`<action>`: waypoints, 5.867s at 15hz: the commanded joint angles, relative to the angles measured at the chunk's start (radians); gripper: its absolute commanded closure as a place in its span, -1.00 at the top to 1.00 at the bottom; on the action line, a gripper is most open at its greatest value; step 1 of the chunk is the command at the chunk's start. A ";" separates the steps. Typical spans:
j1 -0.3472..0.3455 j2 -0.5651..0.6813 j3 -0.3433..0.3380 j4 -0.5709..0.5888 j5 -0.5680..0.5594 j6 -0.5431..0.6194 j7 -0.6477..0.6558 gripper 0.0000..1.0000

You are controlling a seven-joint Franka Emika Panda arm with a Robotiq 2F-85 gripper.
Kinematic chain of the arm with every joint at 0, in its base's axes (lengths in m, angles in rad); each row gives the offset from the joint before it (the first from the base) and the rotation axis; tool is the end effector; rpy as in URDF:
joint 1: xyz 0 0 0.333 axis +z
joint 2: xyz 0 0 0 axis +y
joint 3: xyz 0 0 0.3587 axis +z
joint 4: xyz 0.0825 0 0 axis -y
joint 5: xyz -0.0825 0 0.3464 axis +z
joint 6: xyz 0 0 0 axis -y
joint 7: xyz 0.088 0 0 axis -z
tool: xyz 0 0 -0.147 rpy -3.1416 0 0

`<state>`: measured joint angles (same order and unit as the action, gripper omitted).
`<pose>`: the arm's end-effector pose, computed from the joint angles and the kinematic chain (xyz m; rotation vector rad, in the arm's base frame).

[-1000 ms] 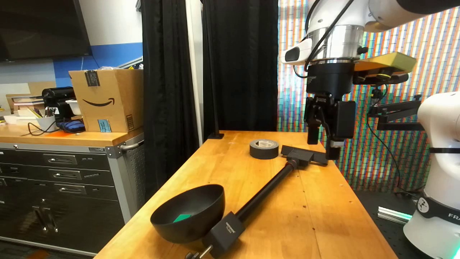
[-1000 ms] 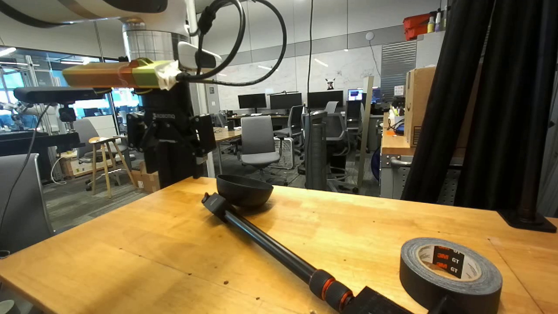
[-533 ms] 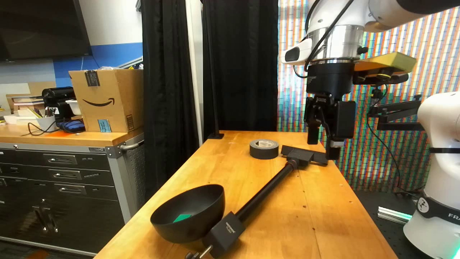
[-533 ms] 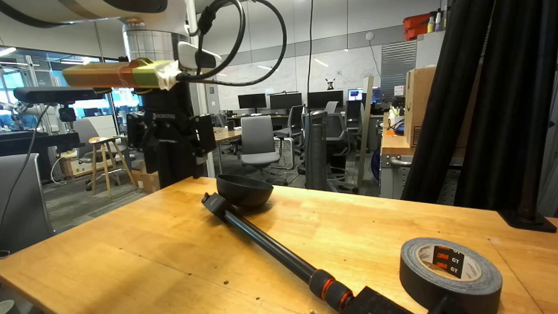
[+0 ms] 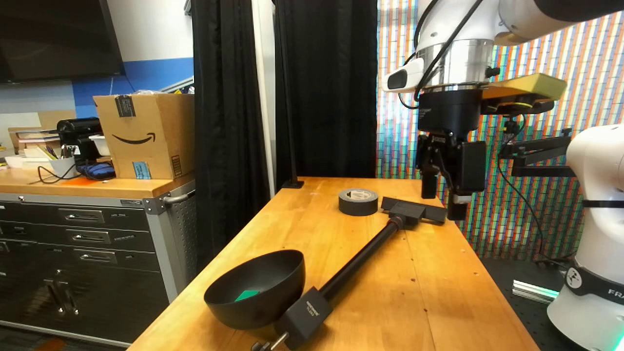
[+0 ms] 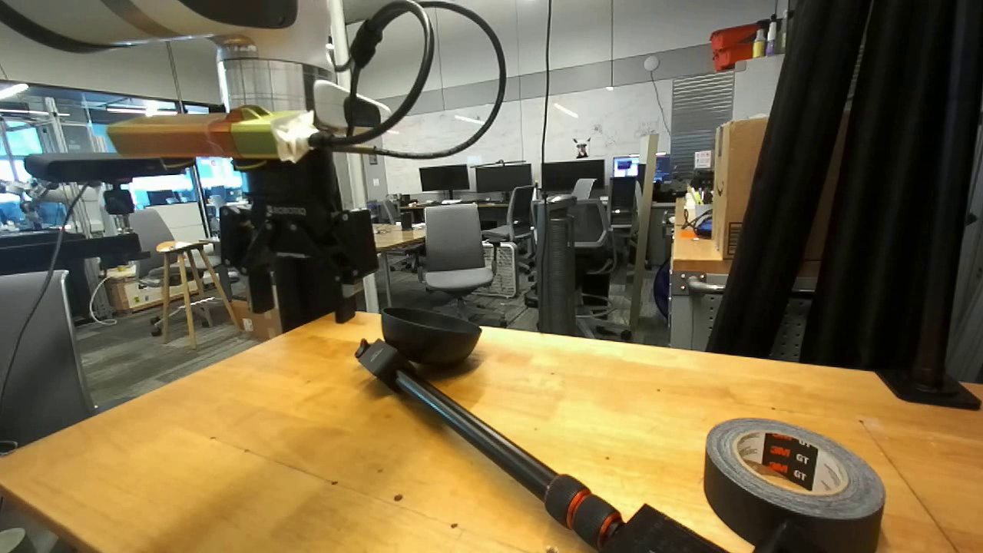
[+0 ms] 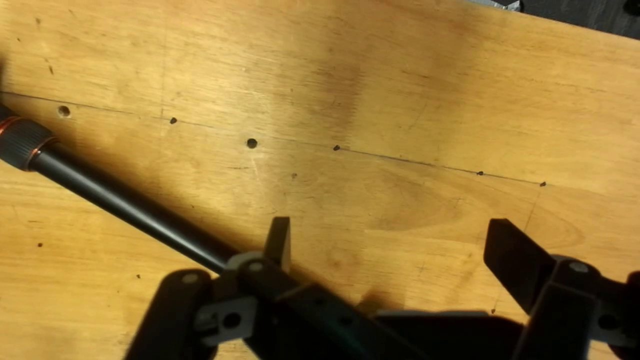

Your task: Move the bowl to the right side of the table

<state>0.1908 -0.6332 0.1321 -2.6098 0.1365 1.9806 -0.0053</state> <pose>0.2747 0.1090 0.4616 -3.0708 -0.3835 0.0076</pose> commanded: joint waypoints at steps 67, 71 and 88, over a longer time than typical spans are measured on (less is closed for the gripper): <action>-0.008 0.915 0.036 0.852 -0.275 -0.064 -0.262 1.00; -0.008 0.940 0.037 0.846 -0.269 -0.058 -0.263 1.00; 0.035 1.004 0.053 0.830 -0.274 -0.076 -0.233 0.32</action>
<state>0.2185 0.3637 0.1786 -1.8002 -0.1154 1.9267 -0.2588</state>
